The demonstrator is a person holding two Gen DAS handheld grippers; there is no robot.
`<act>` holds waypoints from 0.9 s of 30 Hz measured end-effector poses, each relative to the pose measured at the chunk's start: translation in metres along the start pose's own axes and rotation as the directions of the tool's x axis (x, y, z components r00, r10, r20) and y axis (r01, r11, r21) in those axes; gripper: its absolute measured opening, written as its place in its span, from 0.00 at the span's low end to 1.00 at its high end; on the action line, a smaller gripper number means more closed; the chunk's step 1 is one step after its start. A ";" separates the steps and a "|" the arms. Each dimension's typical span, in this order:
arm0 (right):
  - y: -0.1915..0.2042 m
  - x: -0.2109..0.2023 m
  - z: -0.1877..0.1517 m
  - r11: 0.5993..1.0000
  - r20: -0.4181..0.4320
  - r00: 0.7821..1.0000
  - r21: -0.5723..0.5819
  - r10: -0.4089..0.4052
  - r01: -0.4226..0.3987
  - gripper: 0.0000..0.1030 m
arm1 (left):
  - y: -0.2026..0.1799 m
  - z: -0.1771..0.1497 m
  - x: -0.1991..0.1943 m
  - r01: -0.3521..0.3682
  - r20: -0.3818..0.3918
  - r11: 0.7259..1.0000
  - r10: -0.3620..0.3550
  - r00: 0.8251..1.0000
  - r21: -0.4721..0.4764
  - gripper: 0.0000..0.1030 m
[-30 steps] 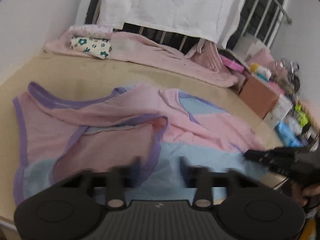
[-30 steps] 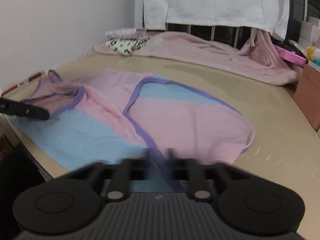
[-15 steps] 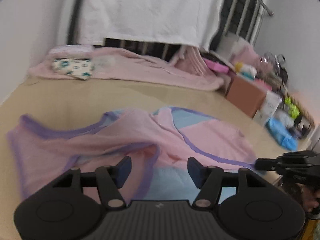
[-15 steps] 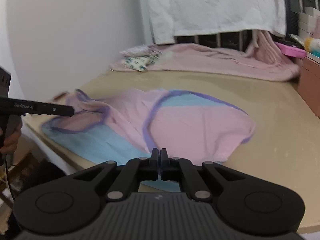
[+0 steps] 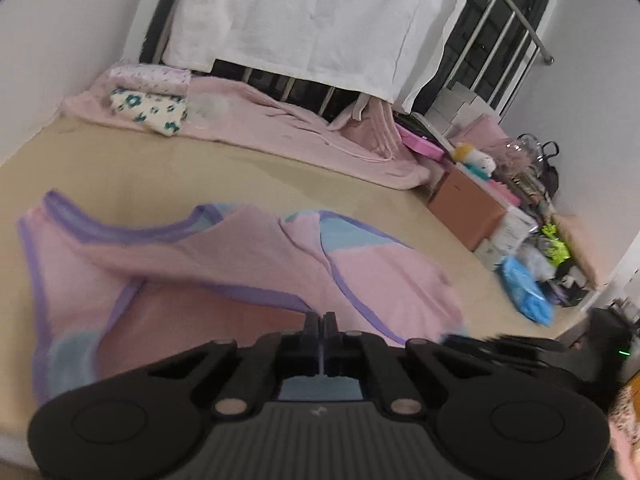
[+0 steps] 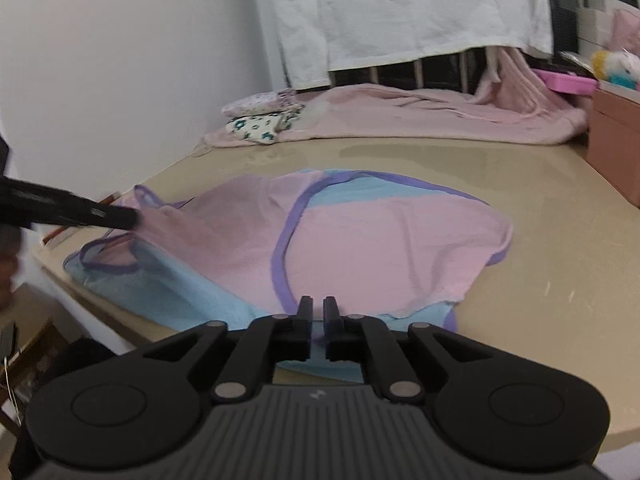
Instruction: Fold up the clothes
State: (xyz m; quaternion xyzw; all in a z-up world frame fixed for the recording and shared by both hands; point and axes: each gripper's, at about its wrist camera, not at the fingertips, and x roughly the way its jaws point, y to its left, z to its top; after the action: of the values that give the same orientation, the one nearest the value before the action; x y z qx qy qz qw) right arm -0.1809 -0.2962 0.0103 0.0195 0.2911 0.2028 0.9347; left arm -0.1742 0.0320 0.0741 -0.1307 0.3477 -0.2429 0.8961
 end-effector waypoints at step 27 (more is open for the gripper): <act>-0.016 -0.007 -0.011 0.994 -0.054 0.993 0.043 -0.102 0.104 0.06 | 0.064 -0.028 -0.001 -0.448 0.105 0.894 0.444 0.890 0.021 0.51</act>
State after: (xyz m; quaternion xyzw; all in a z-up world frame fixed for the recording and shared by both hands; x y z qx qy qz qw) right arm -0.1867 -0.3144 0.0027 0.0205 0.3202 0.1481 0.9355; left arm -0.1723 0.0852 0.0283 -0.0391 0.3188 -0.0319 0.9465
